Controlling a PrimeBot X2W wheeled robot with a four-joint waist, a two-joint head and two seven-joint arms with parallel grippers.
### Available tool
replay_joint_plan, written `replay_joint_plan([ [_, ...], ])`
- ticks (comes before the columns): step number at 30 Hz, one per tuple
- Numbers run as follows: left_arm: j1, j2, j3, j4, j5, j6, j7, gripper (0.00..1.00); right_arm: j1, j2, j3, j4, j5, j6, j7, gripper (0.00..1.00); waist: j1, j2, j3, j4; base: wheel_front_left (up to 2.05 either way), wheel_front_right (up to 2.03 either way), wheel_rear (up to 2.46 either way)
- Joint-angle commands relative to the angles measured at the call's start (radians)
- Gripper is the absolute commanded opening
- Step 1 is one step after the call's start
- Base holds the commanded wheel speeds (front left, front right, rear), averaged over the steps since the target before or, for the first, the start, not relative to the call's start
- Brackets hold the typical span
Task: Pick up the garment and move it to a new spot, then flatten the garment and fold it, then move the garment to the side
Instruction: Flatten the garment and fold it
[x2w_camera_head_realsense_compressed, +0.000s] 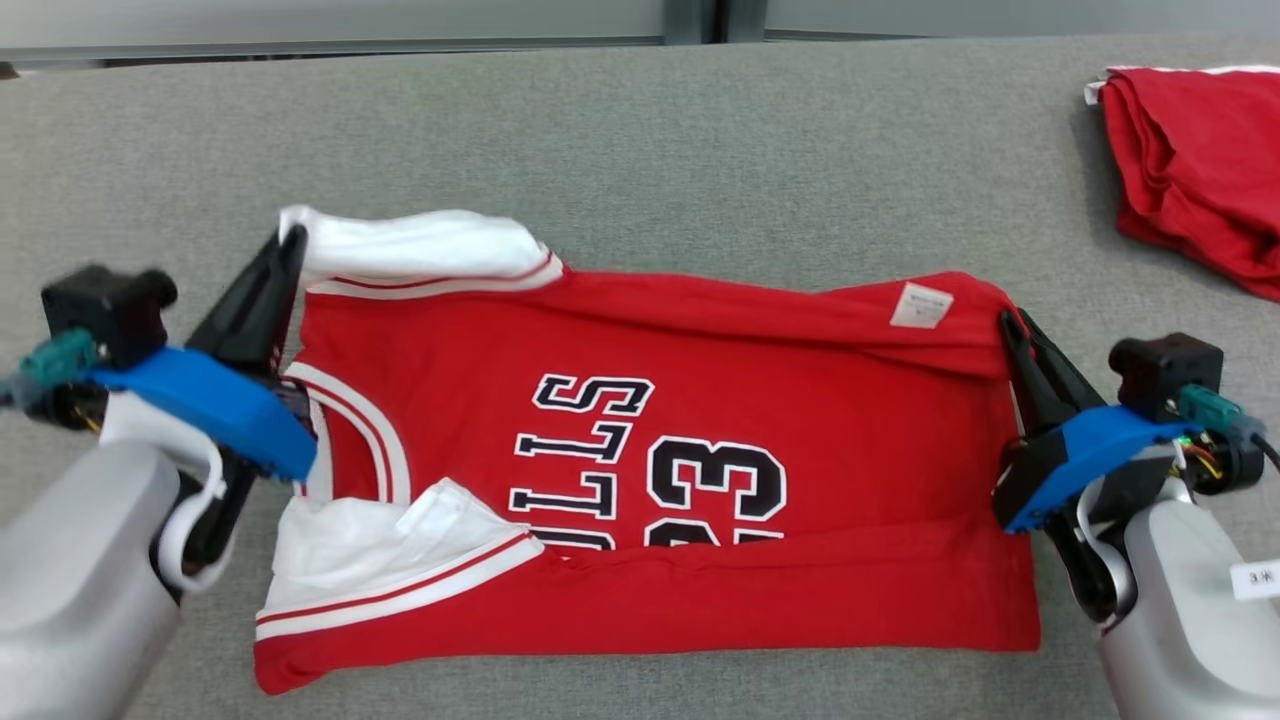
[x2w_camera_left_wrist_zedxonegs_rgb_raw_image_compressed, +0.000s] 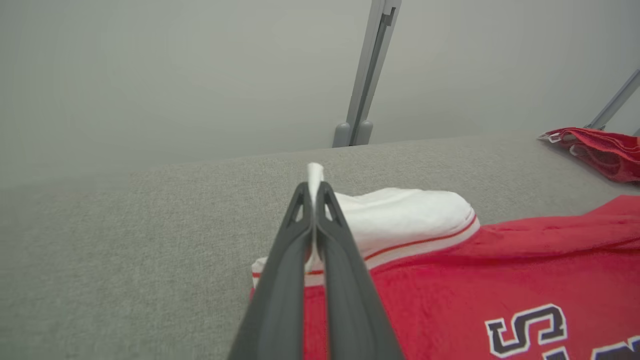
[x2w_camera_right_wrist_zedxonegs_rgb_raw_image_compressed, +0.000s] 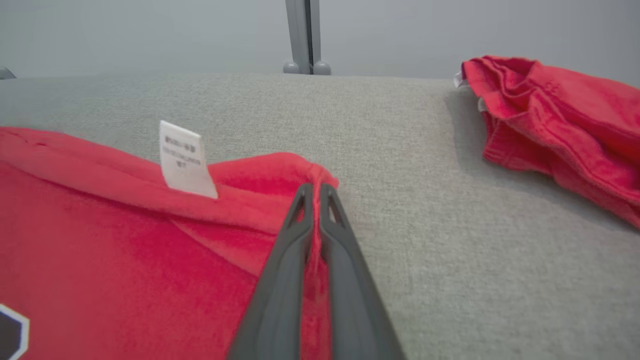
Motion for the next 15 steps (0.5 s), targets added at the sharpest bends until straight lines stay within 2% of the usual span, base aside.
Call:
replay_joint_plan([
  [1, 0.035, -0.001, 0.025, -0.025, 0.013, 0.009, -0.004, 0.0, 0.024, -0.002, -0.01, 0.0, 0.004, 0.0, -0.013, 0.0, 0.0001, 0.0001, -0.003, 0.006, 0.0, 0.0, 0.0],
  [4, 0.152, -0.012, 0.093, -0.105, 0.059, 0.035, -0.004, 0.0, 0.065, 0.008, -0.029, 0.001, 0.022, 0.0, -0.037, 0.0, 0.0001, 0.0001, -0.019, 0.02, 0.0, 0.0, 0.0],
  [15, 0.416, -0.052, 0.227, -0.234, 0.124, 0.088, -0.004, 0.0, 0.194, 0.028, -0.055, -0.04, 0.067, 0.0, -0.084, 0.0, 0.0001, 0.0001, -0.073, 0.039, 0.0, 0.0, 0.0],
])
